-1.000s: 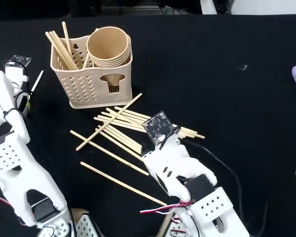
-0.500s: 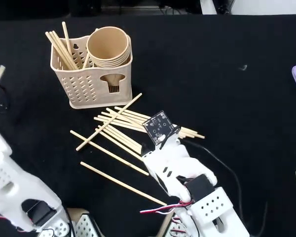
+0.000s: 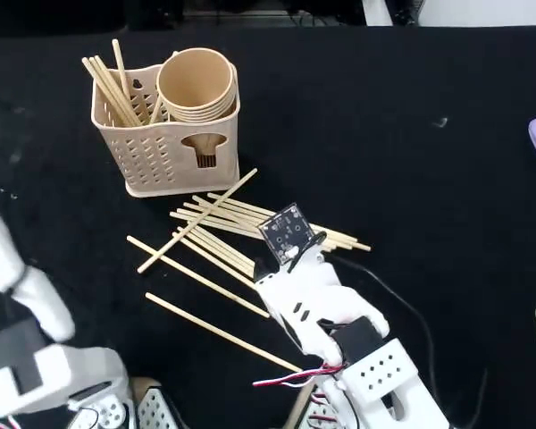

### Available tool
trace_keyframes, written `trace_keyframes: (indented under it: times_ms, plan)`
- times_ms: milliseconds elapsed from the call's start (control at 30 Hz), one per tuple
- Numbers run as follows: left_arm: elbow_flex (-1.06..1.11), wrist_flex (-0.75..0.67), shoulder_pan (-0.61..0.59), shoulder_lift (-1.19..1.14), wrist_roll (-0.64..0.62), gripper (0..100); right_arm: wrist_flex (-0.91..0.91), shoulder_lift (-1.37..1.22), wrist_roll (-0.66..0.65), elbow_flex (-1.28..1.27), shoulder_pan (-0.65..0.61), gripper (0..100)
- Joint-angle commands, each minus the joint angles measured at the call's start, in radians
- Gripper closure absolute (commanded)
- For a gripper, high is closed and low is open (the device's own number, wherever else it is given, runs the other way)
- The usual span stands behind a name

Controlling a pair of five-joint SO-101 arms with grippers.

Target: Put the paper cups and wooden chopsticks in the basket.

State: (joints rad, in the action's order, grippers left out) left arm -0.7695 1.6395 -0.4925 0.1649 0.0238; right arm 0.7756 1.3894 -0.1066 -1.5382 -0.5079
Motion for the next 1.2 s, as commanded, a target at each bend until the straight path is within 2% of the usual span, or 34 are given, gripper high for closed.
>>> trace_keyframes:
  times_ms: [0,100,200,300,500,667,900,1000,1167]
  plan:
    - [-0.041,-0.095,0.156,0.043,-0.166,97,-0.029,0.027,0.011,0.004,0.018,86.1]
    - [-0.041,-0.18,0.252,0.011,-0.238,97,-0.029,0.027,0.011,0.004,0.018,86.1]
    - [-0.041,-0.249,0.341,-0.04,-0.256,97,-0.031,0.027,0.011,0.002,0.018,86.1]
    - [-0.041,-0.299,0.378,-0.098,-0.258,97,-0.031,0.027,0.011,0.002,0.018,86.1]
    - [-0.041,-0.287,0.404,-0.087,-0.259,97,-0.031,0.027,0.009,0.004,0.018,86.1]
    - [-0.027,-0.143,0.437,0.018,-0.27,97,-0.031,0.027,0.006,0.007,0.018,86.1]
    - [0.3,-0.221,0.449,0.23,-0.359,97,-0.028,0.027,0.006,0.01,0.018,86.1]
    - [0.595,-0.45,0.44,0.407,-0.37,97,-0.026,0.027,0.006,0.01,0.018,86.1]
    - [1.118,-1.039,0.444,0.634,-0.292,97,-0.026,0.027,0.005,0.01,0.015,86.1]
